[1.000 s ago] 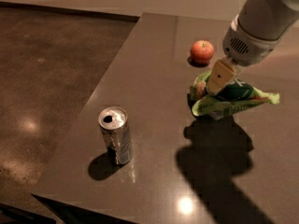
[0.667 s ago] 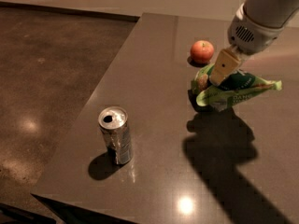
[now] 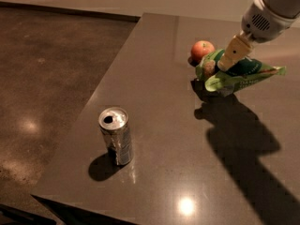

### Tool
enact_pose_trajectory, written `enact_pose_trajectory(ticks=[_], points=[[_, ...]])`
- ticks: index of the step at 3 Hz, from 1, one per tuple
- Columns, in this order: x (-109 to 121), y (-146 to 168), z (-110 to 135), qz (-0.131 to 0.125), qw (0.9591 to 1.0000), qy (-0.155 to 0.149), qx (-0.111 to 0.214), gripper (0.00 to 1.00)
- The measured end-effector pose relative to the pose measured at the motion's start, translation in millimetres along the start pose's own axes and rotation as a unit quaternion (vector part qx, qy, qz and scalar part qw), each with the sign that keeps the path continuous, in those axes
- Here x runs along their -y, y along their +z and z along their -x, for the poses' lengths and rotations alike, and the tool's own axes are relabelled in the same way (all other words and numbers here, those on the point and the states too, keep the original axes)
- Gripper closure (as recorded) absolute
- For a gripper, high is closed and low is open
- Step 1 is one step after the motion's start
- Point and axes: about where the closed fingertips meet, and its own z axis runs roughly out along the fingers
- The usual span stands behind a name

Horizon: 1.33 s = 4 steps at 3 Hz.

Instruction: Move green rice chip bag near apple

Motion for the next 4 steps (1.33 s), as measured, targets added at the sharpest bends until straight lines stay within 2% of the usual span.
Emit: enact_pose_trajectory(ticks=[1,2,3,4], points=[[14.7,3.4,7.7,-0.006,0.9997,-0.003,0.022,1.00],[32.6,12.0,7.1,-0.010,0.9995,0.005,0.030,1.00],[49.9,21.1,1.8,-0.013,0.9993,0.010,0.035,0.79],[56.5,25.6,-2.7,-0.015,0.9992,0.011,0.036,0.48]])
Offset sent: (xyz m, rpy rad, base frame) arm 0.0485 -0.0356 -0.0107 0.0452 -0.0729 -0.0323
